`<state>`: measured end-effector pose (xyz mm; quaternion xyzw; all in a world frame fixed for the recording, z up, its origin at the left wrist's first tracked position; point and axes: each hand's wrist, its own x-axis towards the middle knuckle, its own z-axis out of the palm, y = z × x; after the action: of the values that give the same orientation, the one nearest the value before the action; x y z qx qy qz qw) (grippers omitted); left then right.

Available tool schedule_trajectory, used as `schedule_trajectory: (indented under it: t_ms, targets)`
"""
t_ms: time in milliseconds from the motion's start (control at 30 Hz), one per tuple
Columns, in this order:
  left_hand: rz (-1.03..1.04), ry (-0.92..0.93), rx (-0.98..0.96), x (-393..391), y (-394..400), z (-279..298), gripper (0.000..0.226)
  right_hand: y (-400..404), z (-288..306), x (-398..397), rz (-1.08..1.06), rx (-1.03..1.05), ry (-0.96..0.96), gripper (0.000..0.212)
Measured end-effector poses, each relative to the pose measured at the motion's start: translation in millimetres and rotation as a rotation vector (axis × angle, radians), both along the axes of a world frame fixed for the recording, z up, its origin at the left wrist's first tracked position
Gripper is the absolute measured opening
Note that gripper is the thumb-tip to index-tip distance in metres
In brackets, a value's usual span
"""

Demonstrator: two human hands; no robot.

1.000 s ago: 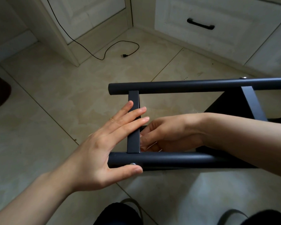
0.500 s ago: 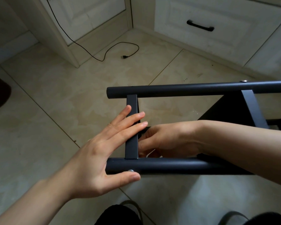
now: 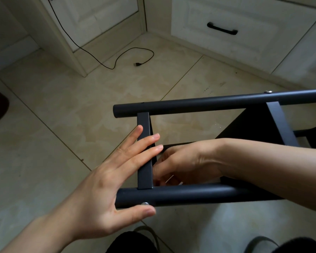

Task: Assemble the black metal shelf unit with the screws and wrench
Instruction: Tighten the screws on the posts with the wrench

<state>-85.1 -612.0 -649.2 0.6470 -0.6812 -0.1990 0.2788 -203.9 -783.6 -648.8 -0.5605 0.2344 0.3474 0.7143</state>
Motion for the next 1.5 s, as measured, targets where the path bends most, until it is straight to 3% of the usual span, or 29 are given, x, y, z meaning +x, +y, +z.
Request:
schedule_trajectory:
  t_ms: [300,1500]
  targets:
    - [0.002,-0.005,-0.001,0,0,0,0.081,-9,4,-4,0.049,0.025,0.020,0.019]
    - [0.012,0.005,-0.017,-2,0,0,0.079,-7,4,-3,0.021,-0.019,0.014,0.013]
